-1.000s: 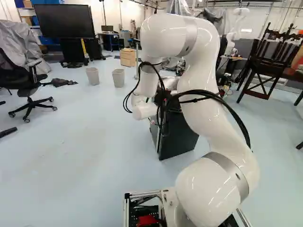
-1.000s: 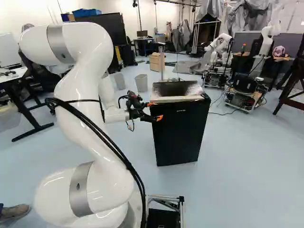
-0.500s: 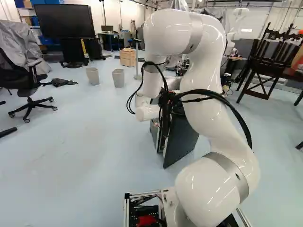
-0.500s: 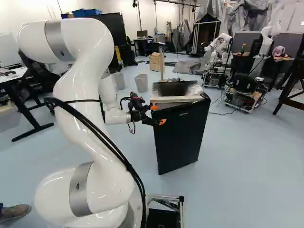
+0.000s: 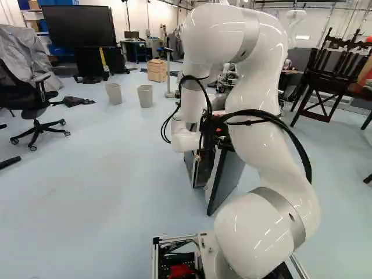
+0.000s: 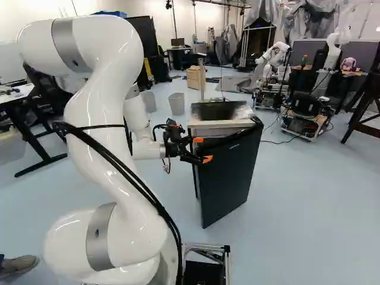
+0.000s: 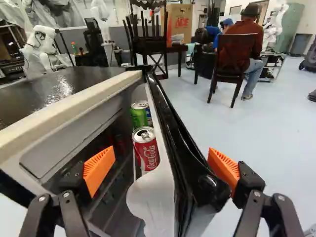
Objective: Grab a drink from the fridge
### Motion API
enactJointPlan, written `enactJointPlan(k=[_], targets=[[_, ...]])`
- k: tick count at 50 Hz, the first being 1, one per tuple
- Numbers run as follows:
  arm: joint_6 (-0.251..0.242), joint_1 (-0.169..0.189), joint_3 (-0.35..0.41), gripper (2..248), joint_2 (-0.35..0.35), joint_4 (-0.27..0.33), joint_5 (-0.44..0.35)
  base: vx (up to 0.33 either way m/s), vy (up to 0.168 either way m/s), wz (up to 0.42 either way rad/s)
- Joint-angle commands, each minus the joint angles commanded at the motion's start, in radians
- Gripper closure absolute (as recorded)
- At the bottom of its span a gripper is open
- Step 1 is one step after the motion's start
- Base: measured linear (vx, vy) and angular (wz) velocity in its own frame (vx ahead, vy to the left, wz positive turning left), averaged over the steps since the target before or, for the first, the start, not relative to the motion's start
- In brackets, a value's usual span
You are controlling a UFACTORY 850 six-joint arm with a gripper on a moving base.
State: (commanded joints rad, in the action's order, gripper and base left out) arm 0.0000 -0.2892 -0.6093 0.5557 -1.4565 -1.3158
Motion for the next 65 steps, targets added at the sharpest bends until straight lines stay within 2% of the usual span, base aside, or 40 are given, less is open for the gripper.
enactJointPlan(k=[37, 65], targets=[[0.0, 0.053, 0.127, 3, -0.058, -0.072, -0.009, 0.0, 0.0, 0.0], [0.0, 0.112, 0.204, 3, -0.089, -0.122, -0.031, 0.0, 0.0, 0.0]])
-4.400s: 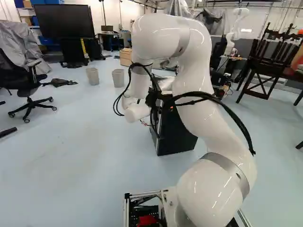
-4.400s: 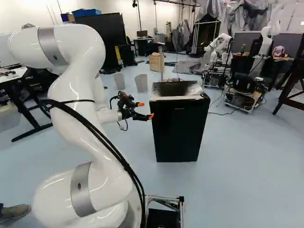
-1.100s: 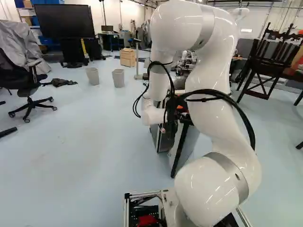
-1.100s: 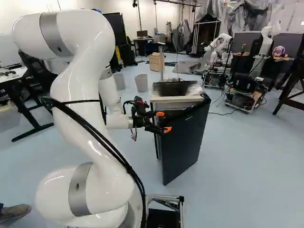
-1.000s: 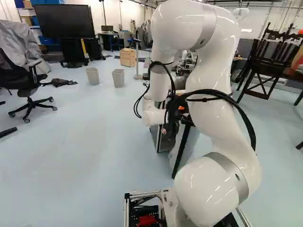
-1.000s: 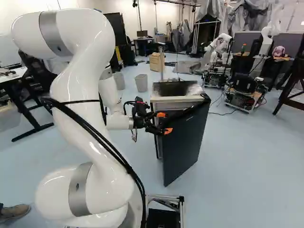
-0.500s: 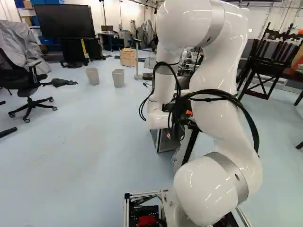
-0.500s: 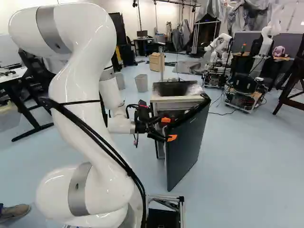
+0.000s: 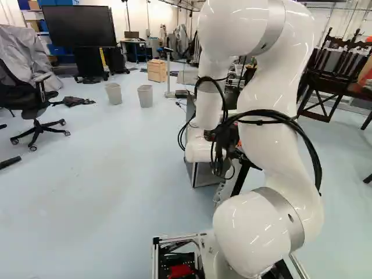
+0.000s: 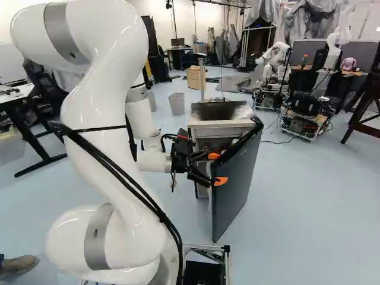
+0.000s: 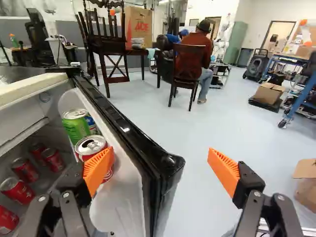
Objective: Grab a drink from the fridge
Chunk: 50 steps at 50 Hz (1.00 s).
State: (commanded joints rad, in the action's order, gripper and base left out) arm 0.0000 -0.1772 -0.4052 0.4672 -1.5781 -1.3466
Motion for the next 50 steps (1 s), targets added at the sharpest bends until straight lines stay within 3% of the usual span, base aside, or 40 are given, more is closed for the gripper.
enactJointPlan(k=[22, 50], targets=[[0.0, 0.086, 0.032, 3, -0.011, -0.002, -0.001, 0.0, 0.0, 0.0], [0.0, 0.223, 0.026, 3, -0.009, -0.002, -0.013, 0.0, 0.0, 0.0]])
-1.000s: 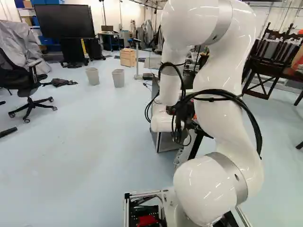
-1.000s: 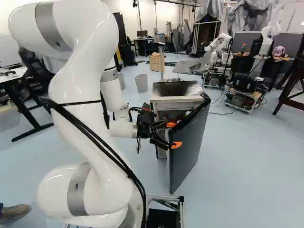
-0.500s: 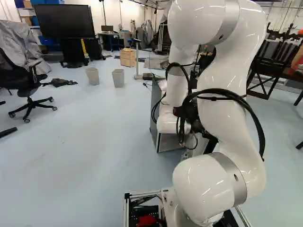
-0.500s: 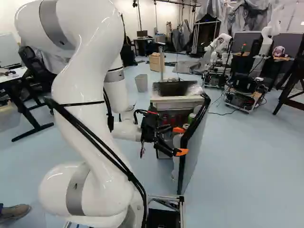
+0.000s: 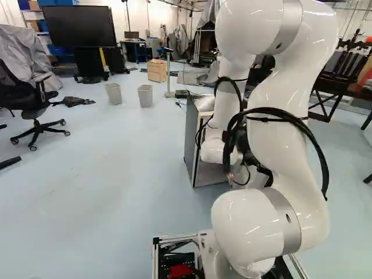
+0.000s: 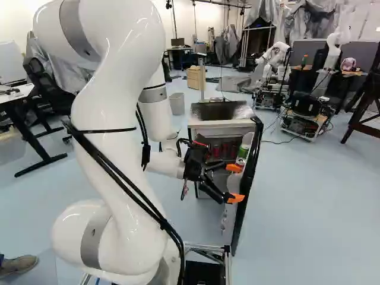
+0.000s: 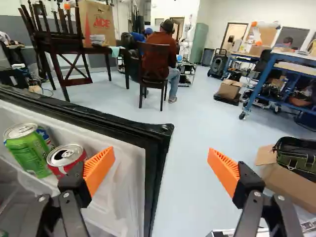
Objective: Grab a drink from the fridge
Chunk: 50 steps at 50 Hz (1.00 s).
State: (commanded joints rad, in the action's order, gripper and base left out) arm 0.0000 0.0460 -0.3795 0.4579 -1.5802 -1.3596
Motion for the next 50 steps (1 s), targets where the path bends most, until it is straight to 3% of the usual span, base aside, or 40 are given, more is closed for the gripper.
enactJointPlan(k=[50], targets=[[0.0, 0.123, -0.098, 3, 0.036, 0.0, -0.031, 0.0, 0.0, 0.0]])
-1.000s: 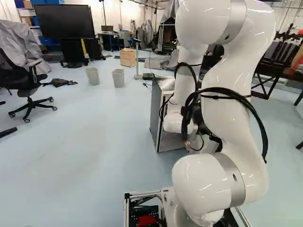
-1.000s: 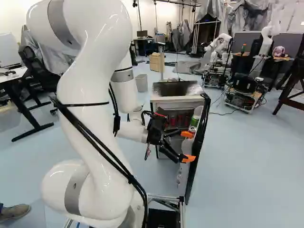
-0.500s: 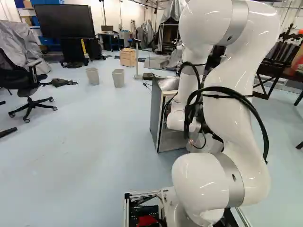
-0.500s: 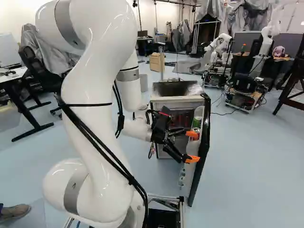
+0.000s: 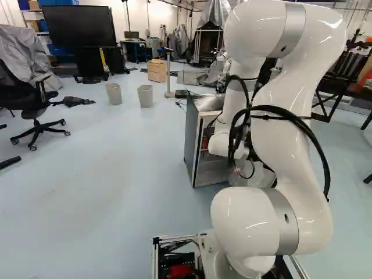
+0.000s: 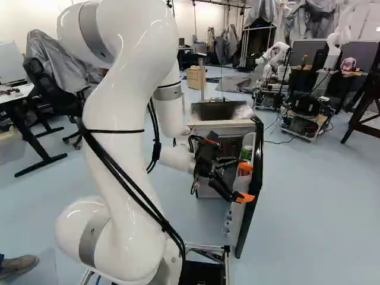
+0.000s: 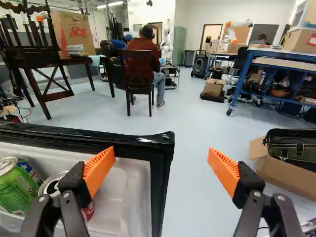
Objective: Grab a drink from the fridge
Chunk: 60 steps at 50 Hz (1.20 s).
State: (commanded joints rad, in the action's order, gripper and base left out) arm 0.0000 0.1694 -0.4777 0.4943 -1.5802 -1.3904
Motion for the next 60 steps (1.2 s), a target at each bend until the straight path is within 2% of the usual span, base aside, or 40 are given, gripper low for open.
enactJointPlan(k=[43, 60], targets=[[0.0, 0.112, -0.137, 3, 0.057, 0.0, 0.0, 0.0, 0.0, 0.0], [0.0, 0.174, -0.21, 3, 0.09, 0.0, 0.0, 0.0, 0.0, 0.0]])
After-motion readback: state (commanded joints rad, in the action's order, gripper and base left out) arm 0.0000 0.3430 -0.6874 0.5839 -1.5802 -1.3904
